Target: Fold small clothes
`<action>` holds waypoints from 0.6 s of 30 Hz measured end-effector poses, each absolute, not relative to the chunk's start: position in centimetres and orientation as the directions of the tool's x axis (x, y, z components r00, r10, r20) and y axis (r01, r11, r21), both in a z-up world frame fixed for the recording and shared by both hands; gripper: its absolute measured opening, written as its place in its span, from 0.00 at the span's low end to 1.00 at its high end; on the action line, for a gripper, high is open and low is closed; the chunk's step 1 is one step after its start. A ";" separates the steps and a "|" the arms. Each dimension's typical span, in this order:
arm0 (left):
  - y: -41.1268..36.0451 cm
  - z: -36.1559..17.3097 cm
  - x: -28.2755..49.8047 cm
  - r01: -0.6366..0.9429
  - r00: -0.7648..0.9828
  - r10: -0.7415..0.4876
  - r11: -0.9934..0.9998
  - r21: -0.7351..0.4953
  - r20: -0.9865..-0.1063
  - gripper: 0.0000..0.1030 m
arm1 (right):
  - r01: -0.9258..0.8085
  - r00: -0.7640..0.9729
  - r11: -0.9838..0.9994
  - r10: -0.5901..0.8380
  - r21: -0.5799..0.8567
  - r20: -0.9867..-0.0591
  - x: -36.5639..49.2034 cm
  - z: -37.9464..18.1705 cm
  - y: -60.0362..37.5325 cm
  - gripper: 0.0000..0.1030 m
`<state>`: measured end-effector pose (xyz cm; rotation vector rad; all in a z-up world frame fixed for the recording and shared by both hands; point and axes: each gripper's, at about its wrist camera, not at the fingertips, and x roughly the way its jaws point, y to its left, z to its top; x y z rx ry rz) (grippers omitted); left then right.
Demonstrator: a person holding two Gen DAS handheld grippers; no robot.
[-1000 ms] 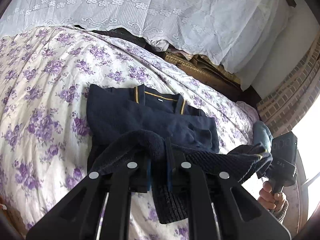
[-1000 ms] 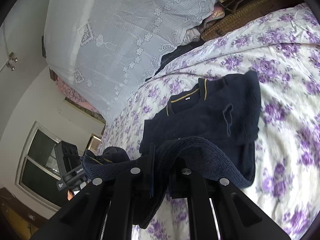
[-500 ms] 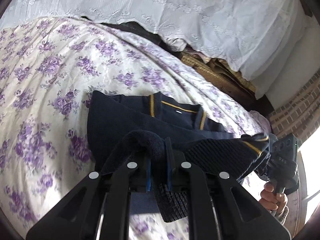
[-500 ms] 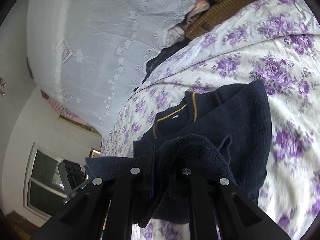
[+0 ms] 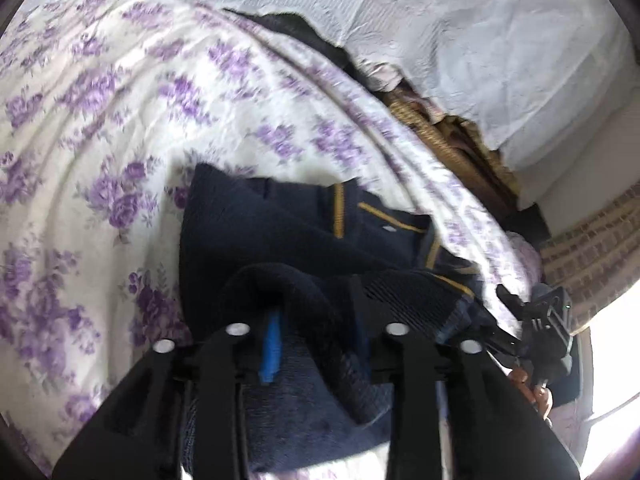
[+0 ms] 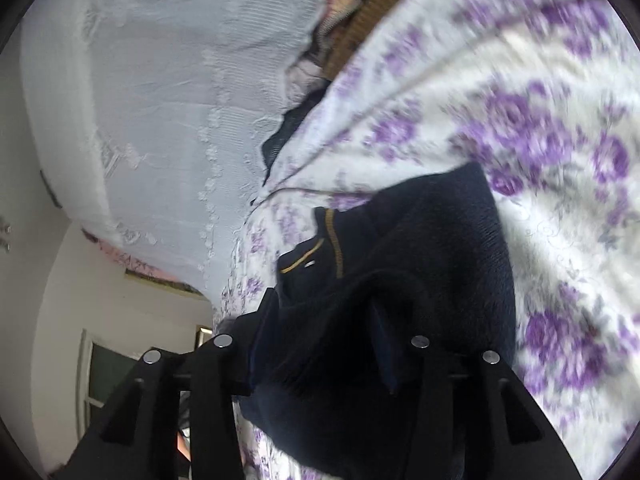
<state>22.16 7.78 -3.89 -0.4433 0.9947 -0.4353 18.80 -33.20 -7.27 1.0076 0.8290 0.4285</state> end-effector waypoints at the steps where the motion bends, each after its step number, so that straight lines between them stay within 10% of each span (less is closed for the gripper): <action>1: 8.1 -3.4 21.8 0.154 0.480 -0.551 0.819 -0.553 -0.682 0.43 | 0.033 0.634 0.491 0.663 0.870 -0.398 18.4 -6.6 -33.2 0.45; 3: 8.7 -2.2 21.2 0.169 0.488 -0.578 0.798 -0.578 -0.655 0.51 | -0.015 0.650 0.504 0.661 0.864 -0.374 17.5 -4.8 -33.1 0.45; 6: 9.9 -0.4 20.2 0.146 0.575 -0.517 0.827 -0.543 -0.634 0.92 | -0.093 0.657 0.531 0.668 0.842 -0.349 16.7 -2.3 -32.3 0.45; 18: 5.1 -0.7 19.0 0.343 0.529 -0.487 0.872 -0.349 -0.695 0.92 | -0.309 0.357 0.647 0.758 0.697 -0.546 16.8 -3.2 -22.4 0.45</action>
